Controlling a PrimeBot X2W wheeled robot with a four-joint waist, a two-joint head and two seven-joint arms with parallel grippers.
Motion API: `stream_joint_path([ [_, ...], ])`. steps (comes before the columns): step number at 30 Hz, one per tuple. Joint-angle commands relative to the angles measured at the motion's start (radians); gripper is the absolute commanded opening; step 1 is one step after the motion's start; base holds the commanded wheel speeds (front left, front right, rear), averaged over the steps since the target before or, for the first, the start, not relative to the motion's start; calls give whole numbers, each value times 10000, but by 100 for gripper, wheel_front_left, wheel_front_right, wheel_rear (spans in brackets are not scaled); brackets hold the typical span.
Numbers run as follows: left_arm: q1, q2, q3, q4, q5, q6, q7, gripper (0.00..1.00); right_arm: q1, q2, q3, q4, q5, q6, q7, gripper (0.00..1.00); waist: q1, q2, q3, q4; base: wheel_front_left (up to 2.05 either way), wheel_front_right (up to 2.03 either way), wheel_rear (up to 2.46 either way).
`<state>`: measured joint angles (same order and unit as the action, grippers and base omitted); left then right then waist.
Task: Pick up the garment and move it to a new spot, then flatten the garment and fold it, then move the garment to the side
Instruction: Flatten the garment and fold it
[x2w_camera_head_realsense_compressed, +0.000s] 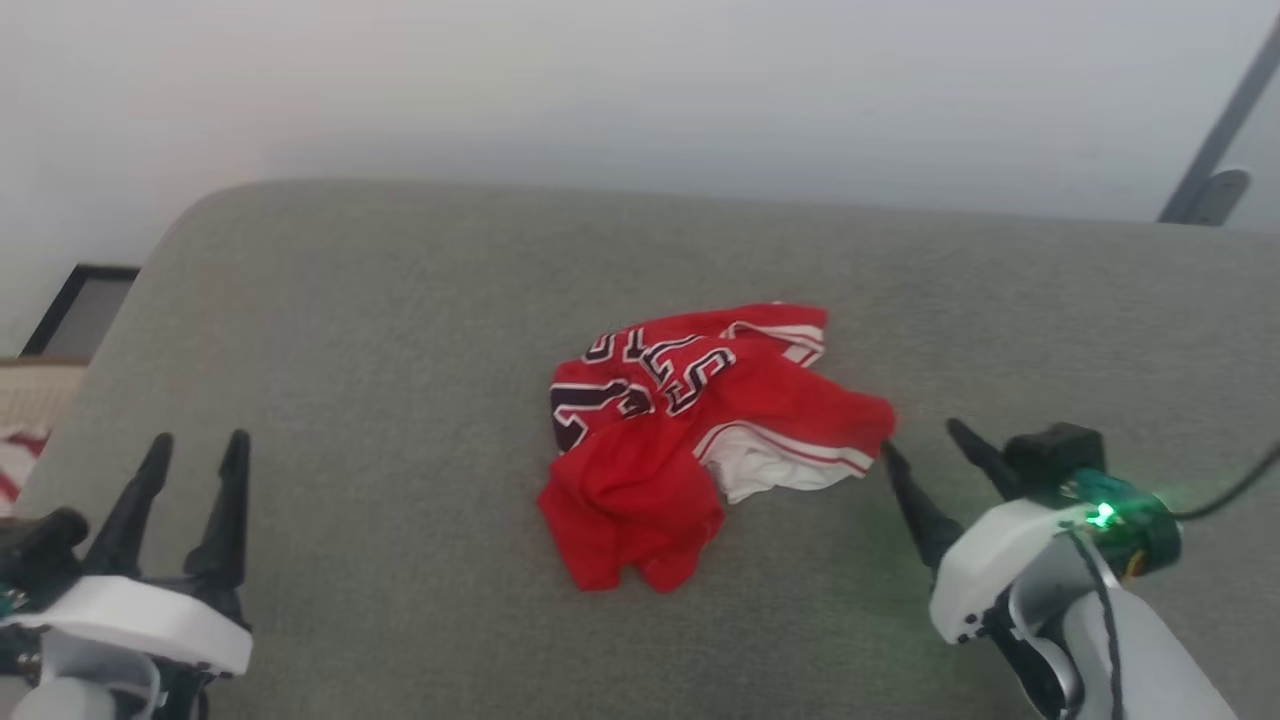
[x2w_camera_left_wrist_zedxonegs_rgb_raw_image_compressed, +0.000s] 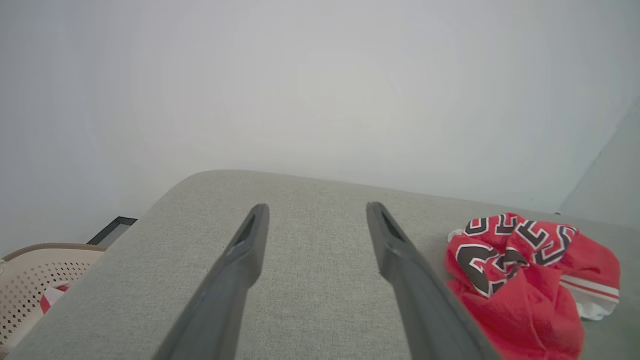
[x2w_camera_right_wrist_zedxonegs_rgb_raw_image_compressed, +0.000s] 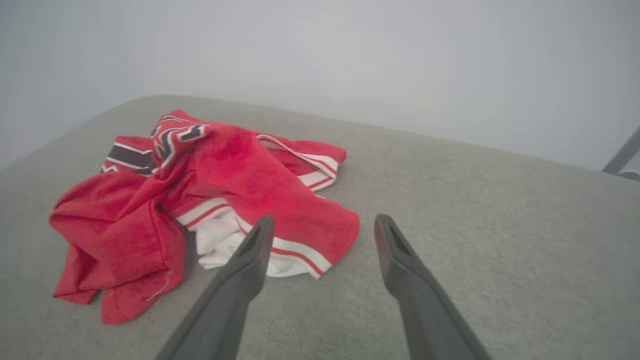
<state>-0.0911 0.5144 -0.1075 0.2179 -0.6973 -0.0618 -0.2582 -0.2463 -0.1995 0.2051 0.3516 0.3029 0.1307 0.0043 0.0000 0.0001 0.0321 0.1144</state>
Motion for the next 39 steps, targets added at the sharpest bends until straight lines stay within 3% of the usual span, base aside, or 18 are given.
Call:
stream_joint_path([
  [1, -133, -32, -28, -2, 64, -14, -37, 100, -118, -33, 106, -27, 67, 1, 75, 100, 0, -1, 301, 306, 0, 0, 0],
  [10, -728, -417, -422, 60, 206, -143, -55, 100, -919, -391, 1075, 487, 360, 1, 1616, 100, 0, -1, 1090, 1109, 0, 0, 0],
  [23, -1447, -966, -846, 316, 351, -318, -64, 100, -2050, -166, 596, 2088, -926, 1, 3766, 100, 0, -1, 1972, 1933, 0, 0, 0],
  [24, -1476, -996, -854, 346, 366, -329, -65, 100, -2115, -177, 712, 2172, -1065, 3, 3834, 97, 0, -1, 1993, 1959, 0, 0, 0],
  [25, -1496, -1023, -853, 377, 372, -342, -66, 100, -2186, -155, 714, 2240, -1098, 3, 3823, 0, 0, -1, 2009, 1978, 0, 0, 0],
  [32, -1363, -1133, -704, 490, 420, -368, -76, 100, -2286, -84, 675, 2390, -993, 4, 4017, 0, 0, -1, 1896, 1899, 0, 0, 0],
  [39, -1125, -1067, -497, 313, 501, -316, -77, 100, -2165, -582, 347, 1569, -633, -7, 4212, 0, 0, -1, 1674, 1530, 0, 0, 0],
])
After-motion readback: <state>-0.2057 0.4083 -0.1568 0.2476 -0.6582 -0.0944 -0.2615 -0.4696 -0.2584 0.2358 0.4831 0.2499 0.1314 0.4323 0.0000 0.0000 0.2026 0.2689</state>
